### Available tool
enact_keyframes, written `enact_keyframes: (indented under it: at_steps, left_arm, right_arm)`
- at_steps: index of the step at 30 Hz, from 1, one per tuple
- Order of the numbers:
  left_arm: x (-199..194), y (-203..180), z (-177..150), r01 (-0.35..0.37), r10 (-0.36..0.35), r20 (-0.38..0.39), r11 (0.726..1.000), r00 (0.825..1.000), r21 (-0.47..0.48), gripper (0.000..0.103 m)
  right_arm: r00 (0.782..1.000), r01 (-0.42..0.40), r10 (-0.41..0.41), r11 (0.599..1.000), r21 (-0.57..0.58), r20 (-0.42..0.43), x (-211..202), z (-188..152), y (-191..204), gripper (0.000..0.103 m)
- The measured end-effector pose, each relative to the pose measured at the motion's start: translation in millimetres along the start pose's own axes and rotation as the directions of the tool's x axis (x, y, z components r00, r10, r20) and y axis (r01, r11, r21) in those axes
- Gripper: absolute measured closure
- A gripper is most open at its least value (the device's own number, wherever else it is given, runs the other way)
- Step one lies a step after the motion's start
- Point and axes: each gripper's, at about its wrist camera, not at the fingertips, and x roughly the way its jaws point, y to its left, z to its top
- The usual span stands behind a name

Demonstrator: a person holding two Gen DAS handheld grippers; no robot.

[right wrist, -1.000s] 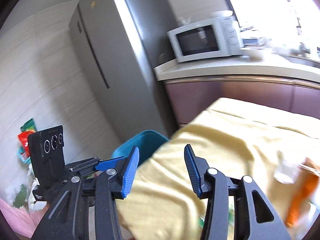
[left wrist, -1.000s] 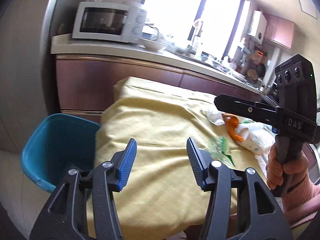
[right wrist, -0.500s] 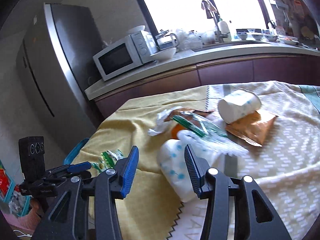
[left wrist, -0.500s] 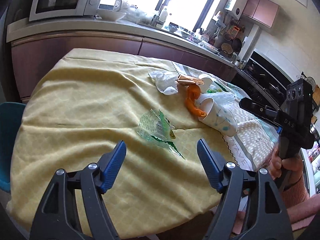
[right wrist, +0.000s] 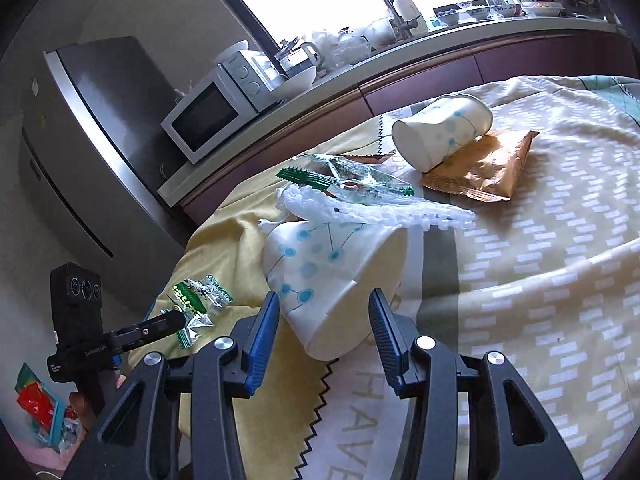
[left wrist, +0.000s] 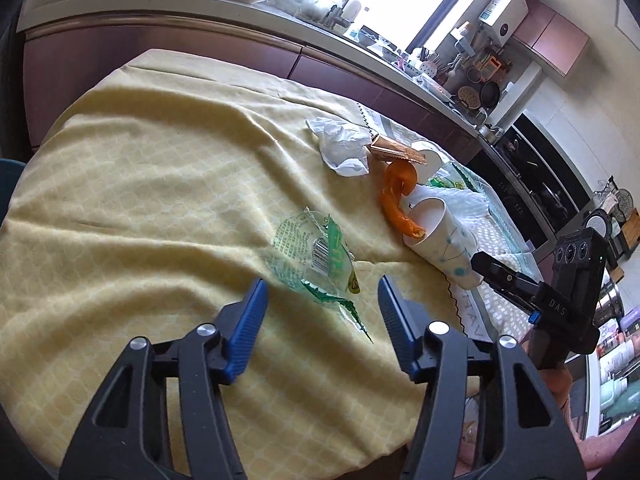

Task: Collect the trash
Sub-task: 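Grasp the green plastic wrapper with the left tool while the right tool grasps the blue-dotted paper cup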

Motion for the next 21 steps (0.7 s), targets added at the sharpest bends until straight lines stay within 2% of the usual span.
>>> enact_keyframes:
  at_steps: [1,3,7,14,21]
  left_arm:
    - [1,1,1,0.005,-0.005,-0.003,1.000,1.000,-0.004,0.059]
    - [2,1,1,0.012,-0.012,-0.006,1.000,1.000,-0.006,0.068]
    - [3,-1,1,0.019,-0.019,-0.004,1.000,1.000,0.000,0.094]
    - [-7,-3,1,-0.004,0.003,0.027,1.000,1.000,0.020,0.094]
    - [-35,2,-1,-0.036,0.033,0.076,0.999,0.997,0.038,0.095]
  right_arm:
    - [1.000,-0.015,0.015,1.000,0.008,-0.004,1,0,0,0.060]
    - [0.999,-0.035,0.036,0.999,0.014,-0.012,3,-1,1,0.072]
    - [0.997,-0.074,0.074,0.997,0.009,-0.024,4,-2,7,0.082]
    - [0.989,-0.142,0.142,0.990,-0.007,-0.030,1,-4,23,0.094]
    - [0.981,-0.194,0.192,0.979,-0.058,-0.040,0,-6,46,0.097]
